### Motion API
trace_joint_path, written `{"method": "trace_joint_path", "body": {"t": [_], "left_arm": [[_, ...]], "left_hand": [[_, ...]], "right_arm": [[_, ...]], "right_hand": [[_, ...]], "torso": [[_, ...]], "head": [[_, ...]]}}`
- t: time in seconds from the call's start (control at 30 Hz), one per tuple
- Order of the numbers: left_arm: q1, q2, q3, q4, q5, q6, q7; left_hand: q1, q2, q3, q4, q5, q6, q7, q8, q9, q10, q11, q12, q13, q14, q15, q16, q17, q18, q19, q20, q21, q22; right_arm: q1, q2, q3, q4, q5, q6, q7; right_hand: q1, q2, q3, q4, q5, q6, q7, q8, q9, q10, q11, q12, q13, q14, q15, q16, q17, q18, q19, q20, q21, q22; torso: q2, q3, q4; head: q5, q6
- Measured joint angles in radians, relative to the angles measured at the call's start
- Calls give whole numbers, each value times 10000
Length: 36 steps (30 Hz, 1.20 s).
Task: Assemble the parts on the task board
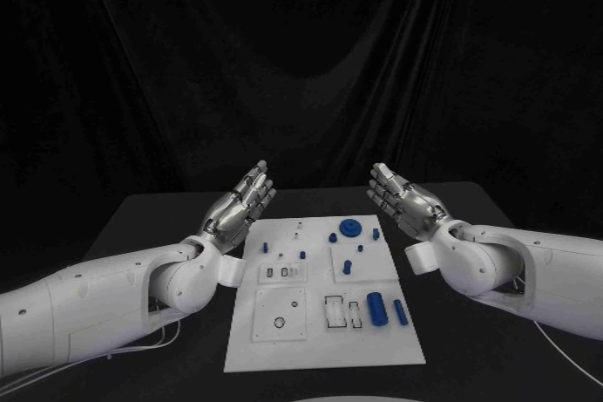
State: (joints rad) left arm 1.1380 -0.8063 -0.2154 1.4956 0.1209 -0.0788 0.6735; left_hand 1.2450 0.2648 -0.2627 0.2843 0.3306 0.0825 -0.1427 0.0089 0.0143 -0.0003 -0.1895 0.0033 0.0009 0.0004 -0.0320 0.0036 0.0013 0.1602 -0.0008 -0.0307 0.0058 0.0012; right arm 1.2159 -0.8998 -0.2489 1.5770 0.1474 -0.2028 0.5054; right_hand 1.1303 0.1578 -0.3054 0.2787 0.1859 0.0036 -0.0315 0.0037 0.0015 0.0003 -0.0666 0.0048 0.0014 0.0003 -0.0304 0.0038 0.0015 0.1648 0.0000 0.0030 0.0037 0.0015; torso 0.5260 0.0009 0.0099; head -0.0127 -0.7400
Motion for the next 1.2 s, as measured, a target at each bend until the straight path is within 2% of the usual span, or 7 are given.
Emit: {"method": "trace_joint_path", "body": {"t": [0.17, 0.33, 0.5, 0.57, 0.67, 0.97, 1.2], "left_arm": [[0, -306, 0, -5, -737, -73, 8], [1, -627, 0, 126, -1472, -213, 13], [68, -767, -3, 311, -1952, -383, 15], [144, -792, -2, 393, -2097, -493, 17], [252, -844, 4, 455, -2244, -662, 20], [554, -1106, 4, 704, -2474, -1015, 24], [676, -1221, 1, 739, -2533, -1041, 26]], "left_hand": [[1253, -79, 416, -251, 1826, 276, 129, 38, 33, 0, 76, 0, 1, 0, 0, 0, 1, -144, 0, 1, 0, 1], [1658, -84, 569, -152, 2232, 505, 212, 77, 55, 3, 156, 0, 1, 0, 0, 0, 2, -143, 0, 1, 0, 1], [1942, -109, 683, -91, 2399, 721, 334, 110, 80, 0, 268, 0, 2, 0, 0, 0, 3, -142, 0, 1, 0, 1], [1993, -125, 733, -37, 2401, 987, 514, 142, 111, 7, 455, 0, 3, 0, 1, 0, 4, -139, 5, 245, 0, 2], [1993, -125, 682, 34, 2400, 1092, 621, 142, 112, 2, 506, 0, 3, 0, 1, 0, 4, -141, 6, 755, 0, 2], [1992, -126, 673, 41, 2399, 1178, 607, 142, 124, 2, 506, 0, 6, 0, 1, 0, -4, -139, 19, 882, 0, 2], [1992, -126, 674, 41, 2438, 1178, 607, 142, 123, -1, 574, 0, 7, -2, 150, 0, -4, 26, 21, 1284, 0, 3]], "right_arm": [[278, 71, -5, -261, -1246, 54, -116], [791, 91, -4, -407, -2777, 119, -481], [1328, -28, 7, -398, -4176, 137, -1176], [1565, -58, 2, -434, -4764, 129, -1499], [1870, -45, 3, -552, -5673, 95, -1923], [2410, 52, 9, -634, -9333, -98, -3328], [2465, 416, 2, -686, -12843, -164, -4344]], "right_hand": [[175, -316, 214, 152, -151, 324, 355, 33, 53, 5, 471, 0, 0, -1, 155, 0, 0, 0, -2, 643, 0, 1], [208, -645, 675, 141, -128, 449, 480, 33, 85, 79, 648, 0, 5, -4, 1022, 0, 0, 0, -2, 1471, 0, 1], [1718, -568, 1080, -299, 2029, 654, 685, 84, 125, 306, 1184, 109, 90, 317, 1944, 79, 70, -259, 483, 2201, 203, 138], [2244, -511, 1022, -405, 2432, 1035, 1050, 169, 186, 587, 1230, 202, 133, 1393, 2079, 366, 265, -258, 1467, 2473, 579, 324], [3014, -411, 944, -797, 2733, 1739, 1240, 233, 260, 1272, 1491, 318, 214, 6115, 2171, 1301, 859, 7, 5538, 2833, 1656, 703], [4062, -438, 1740, -1774, 1183, 4487, 1441, 604, 540, 4695, 1868, 718, 476, 11634, 1029, 1999, 1858, 156, 10598, 1954, 2015, 695], [3913, -813, 2329, -2296, 492, 7141, 866, 827, 753, 8509, 1557, 1141, 702, 14336, 290, 4818, 4035, 154, 13364, 863, 3460, 1538]], "torso": [[8, 0, 0], [24, 0, -3], [84, 0, -6], [131, 0, -6], [243, -12, -4], [678, -89, 142], [1004, -165, 334]], "head": [[27, -192], [38, -360], [126, -472], [179, -492], [249, -508], [333, -328], [136, -121]]}}
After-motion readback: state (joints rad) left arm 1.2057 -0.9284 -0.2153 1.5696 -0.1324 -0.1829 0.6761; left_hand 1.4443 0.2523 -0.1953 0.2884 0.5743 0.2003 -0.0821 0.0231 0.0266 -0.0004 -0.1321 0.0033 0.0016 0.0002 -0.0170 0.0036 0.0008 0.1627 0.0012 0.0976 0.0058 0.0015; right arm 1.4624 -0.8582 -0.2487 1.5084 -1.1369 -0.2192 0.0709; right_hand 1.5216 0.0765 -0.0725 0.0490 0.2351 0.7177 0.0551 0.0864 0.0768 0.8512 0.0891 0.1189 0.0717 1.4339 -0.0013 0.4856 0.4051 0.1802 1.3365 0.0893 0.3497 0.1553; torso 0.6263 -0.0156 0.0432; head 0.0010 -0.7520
